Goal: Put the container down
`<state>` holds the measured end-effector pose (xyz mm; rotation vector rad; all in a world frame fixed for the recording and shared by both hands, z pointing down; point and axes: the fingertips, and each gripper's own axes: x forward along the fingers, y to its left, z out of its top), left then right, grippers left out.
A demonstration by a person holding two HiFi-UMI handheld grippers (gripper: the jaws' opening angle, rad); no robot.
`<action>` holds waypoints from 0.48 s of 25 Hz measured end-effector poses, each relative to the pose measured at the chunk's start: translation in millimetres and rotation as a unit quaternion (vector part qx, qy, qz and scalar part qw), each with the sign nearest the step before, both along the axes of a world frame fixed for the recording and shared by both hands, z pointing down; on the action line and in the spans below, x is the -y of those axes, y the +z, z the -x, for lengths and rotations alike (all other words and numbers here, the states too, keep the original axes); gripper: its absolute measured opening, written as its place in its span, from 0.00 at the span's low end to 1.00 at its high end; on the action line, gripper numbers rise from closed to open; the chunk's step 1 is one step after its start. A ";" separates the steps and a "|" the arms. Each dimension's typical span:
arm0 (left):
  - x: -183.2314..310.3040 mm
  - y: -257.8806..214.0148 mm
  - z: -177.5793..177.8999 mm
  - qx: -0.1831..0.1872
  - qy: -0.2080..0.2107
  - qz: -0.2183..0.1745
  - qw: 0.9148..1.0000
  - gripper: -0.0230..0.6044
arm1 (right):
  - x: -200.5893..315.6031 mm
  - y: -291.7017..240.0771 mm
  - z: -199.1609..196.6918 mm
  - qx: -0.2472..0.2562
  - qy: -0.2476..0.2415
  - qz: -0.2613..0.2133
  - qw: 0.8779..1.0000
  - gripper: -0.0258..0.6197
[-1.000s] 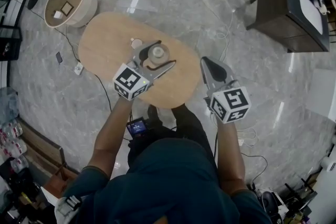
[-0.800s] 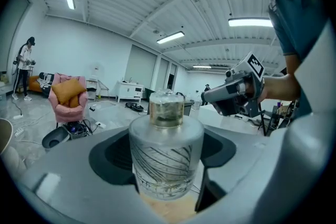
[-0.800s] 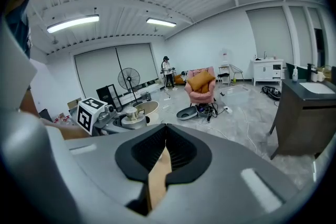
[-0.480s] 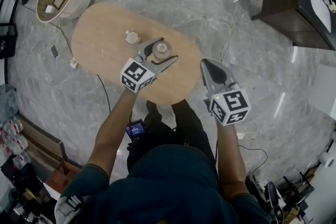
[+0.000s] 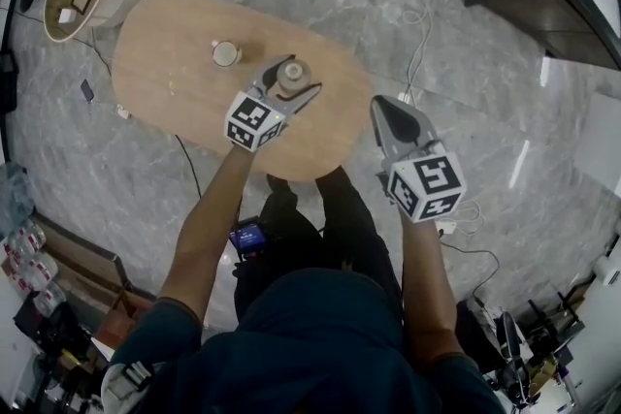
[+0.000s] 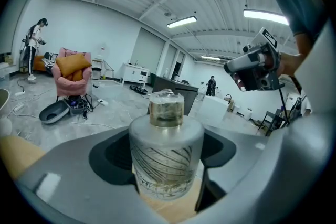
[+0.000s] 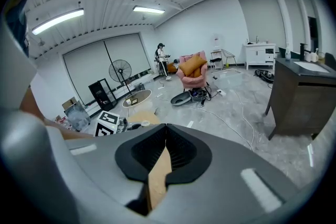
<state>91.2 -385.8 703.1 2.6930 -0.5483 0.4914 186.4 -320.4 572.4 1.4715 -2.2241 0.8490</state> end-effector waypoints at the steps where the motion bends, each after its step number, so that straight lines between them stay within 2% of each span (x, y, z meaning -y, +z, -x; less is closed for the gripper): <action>1: 0.1 9.0 -1.5 0.004 0.001 0.001 1.000 0.57 | 0.2 3.8 -1.2 0.000 0.001 0.002 1.000 0.06; 12: 1.1 107.5 -11.4 0.053 0.027 0.018 0.998 0.57 | -1.1 50.4 0.2 -0.005 0.009 0.026 1.000 0.06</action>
